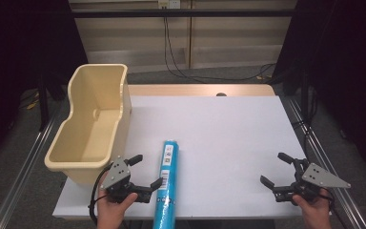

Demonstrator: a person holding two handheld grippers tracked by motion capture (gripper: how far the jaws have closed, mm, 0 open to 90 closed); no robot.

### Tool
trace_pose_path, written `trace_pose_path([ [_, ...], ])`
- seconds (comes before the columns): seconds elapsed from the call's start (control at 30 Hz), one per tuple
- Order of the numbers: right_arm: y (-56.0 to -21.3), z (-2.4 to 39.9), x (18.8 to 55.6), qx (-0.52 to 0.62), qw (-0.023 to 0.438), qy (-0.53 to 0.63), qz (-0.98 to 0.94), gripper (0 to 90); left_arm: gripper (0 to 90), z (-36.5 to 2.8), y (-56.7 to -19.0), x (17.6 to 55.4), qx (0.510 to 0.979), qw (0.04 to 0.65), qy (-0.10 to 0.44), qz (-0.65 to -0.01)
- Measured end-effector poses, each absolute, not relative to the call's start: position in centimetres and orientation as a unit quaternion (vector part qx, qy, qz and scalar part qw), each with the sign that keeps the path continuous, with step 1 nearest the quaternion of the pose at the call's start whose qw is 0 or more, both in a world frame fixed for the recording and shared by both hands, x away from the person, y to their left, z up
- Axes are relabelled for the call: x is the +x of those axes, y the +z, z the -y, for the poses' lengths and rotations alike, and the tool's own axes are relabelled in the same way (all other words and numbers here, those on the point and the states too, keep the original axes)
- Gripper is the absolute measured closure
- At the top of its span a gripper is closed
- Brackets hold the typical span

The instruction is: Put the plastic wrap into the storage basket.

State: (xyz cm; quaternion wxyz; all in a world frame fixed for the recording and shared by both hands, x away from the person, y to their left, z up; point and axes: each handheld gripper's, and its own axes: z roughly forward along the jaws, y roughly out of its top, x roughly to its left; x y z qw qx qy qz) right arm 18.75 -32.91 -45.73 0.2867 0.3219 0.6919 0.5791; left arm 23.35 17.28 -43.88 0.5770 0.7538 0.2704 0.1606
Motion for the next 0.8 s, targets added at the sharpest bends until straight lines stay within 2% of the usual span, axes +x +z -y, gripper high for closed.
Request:
trace_pose_path([
  [0.5, -45.8, 32.8, 18.7, 0.325, 0.285, 0.574, -0.696, 0.0, 0.0, -16.8, -43.5, 23.6, 0.772, 0.547, 0.16, -0.28],
  [0.8, -45.7, 32.7, 18.8, 0.321, 0.286, 0.571, -0.699, 0.0, 0.0, -15.8, -43.1, 23.7, 0.792, 0.523, 0.129, -0.289],
])
